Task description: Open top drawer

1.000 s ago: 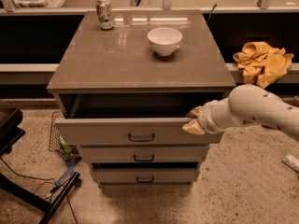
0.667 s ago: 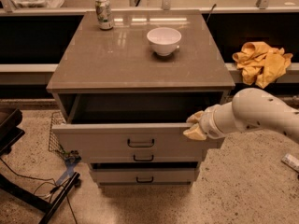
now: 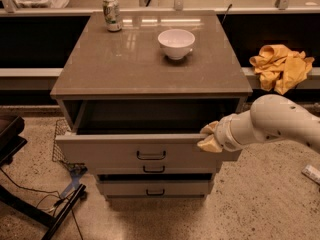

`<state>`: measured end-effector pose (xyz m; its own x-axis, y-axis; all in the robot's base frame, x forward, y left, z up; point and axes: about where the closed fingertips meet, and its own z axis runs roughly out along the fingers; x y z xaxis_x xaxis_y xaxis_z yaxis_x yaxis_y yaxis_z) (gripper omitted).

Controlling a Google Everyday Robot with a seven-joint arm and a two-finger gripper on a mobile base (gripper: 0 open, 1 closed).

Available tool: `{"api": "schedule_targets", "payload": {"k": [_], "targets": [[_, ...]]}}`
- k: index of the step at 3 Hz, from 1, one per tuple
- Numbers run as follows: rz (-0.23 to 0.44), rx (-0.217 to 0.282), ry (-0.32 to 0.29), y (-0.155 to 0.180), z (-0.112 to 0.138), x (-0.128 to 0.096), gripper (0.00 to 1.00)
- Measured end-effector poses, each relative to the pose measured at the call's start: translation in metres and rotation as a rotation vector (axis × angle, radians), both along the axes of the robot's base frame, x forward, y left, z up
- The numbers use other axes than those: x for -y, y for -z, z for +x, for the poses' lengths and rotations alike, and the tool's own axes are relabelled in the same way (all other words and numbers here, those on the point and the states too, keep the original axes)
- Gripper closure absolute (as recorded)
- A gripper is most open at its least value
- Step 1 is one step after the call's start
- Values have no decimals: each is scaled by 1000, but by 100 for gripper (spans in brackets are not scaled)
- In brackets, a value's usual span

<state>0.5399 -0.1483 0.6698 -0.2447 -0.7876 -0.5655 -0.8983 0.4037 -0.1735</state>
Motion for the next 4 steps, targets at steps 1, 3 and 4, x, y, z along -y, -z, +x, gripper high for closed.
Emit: {"api": "schedule_targets", "payload": {"k": [1,3,4], "targets": [[0,0,0,-1,0,0,100],[6,-28,-50,-5,-24,-3,75],[6,-28,-50,-5,-24,-3,52]]}}
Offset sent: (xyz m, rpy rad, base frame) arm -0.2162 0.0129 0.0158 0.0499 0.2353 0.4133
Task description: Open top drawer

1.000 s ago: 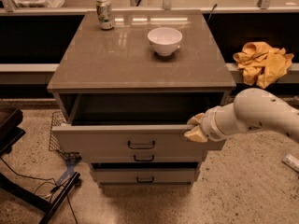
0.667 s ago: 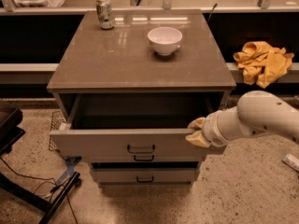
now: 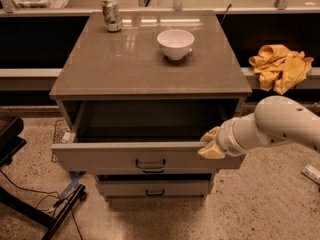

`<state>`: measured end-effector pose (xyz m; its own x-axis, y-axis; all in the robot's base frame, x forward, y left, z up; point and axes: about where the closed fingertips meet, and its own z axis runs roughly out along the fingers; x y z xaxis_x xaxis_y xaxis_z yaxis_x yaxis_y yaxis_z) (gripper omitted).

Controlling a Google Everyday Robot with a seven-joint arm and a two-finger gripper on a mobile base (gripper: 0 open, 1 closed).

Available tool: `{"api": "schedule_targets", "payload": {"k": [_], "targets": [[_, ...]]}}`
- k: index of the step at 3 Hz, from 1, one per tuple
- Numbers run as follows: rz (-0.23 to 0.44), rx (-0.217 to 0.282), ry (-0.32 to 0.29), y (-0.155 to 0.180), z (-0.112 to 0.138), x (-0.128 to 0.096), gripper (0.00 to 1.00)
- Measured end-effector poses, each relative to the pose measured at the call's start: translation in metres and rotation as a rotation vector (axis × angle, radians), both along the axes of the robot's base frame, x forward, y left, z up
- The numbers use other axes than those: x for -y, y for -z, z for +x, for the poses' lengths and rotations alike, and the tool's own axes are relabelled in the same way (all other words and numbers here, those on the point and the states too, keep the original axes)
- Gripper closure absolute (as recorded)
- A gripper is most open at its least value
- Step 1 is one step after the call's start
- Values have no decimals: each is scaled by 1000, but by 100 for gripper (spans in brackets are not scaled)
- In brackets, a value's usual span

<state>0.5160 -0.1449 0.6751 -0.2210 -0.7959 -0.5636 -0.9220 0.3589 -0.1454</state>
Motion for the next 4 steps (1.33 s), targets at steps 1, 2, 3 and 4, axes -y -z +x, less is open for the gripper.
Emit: {"api": "schedule_targets", "payload": {"k": [1,2,3,4], "targets": [[0,0,-2,0,0,-1,28],[0,-1,-4,0,0,-2,5],[0,-2,-5,1,-1,-2,0],[-5,-30,-3,-2,1,3,0]]}}
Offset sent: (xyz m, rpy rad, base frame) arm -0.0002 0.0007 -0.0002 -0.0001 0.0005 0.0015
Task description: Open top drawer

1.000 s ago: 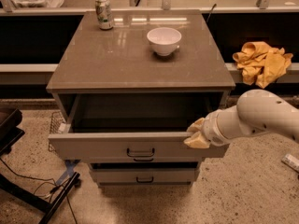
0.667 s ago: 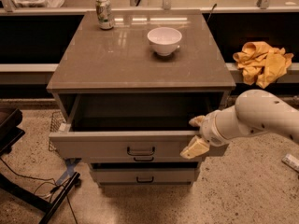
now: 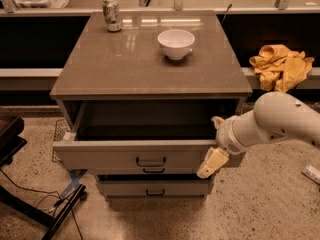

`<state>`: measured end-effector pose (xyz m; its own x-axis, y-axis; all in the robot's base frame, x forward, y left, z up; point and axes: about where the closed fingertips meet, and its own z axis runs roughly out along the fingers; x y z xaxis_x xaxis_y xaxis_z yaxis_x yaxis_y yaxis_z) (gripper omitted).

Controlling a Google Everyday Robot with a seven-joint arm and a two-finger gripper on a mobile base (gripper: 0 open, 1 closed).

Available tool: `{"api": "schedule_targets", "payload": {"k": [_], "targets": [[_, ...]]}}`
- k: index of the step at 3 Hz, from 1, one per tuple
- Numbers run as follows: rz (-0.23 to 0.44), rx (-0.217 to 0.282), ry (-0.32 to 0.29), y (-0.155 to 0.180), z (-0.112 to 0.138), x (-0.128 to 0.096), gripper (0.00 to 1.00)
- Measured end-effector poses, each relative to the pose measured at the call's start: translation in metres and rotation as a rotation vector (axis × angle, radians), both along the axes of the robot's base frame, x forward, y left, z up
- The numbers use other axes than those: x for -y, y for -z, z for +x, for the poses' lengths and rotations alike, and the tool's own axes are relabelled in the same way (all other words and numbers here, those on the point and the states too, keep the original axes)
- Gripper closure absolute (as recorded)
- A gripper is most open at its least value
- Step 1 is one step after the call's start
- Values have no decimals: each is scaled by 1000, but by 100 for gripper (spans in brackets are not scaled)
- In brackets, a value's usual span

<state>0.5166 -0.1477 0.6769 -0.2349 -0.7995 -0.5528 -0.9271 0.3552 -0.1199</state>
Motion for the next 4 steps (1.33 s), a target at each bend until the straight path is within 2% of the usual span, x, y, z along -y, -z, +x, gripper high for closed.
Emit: {"api": "schedule_targets", "payload": {"k": [1,2,3,4], "targets": [[-6,-9,-5,3,-1,-1,2],[-48,-65,-32,20,-9,-8,25],[-97,-127,-23,33,-33,-11,48],[-97,-128,-23,27,-33,-11,70]]}}
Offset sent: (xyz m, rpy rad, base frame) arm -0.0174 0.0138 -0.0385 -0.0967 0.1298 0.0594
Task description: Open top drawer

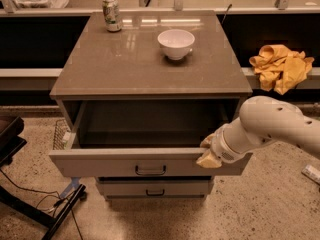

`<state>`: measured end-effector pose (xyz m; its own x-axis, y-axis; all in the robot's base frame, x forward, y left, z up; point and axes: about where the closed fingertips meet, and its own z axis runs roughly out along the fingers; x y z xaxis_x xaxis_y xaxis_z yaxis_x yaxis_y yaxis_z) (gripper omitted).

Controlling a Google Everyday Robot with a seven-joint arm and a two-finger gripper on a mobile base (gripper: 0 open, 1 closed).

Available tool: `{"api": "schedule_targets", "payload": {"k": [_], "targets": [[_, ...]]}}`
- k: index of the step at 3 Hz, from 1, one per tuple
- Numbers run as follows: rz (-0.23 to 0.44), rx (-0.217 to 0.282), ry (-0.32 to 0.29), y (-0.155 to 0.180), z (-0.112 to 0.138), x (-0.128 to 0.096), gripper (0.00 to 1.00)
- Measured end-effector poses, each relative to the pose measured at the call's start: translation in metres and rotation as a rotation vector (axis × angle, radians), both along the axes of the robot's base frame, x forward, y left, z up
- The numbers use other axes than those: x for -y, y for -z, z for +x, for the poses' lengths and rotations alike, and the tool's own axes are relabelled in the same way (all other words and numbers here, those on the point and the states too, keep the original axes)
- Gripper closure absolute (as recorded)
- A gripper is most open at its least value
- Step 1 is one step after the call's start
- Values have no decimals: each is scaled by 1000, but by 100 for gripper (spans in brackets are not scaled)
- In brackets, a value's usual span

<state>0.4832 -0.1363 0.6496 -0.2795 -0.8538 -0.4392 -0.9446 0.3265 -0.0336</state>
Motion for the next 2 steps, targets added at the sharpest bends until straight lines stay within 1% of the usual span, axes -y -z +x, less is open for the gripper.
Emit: {"api": "schedule_targets", "payload": {"k": [1,2], "targets": [[0,0,0,-5,0,0,94],[0,0,0,-6,0,0,100]]}}
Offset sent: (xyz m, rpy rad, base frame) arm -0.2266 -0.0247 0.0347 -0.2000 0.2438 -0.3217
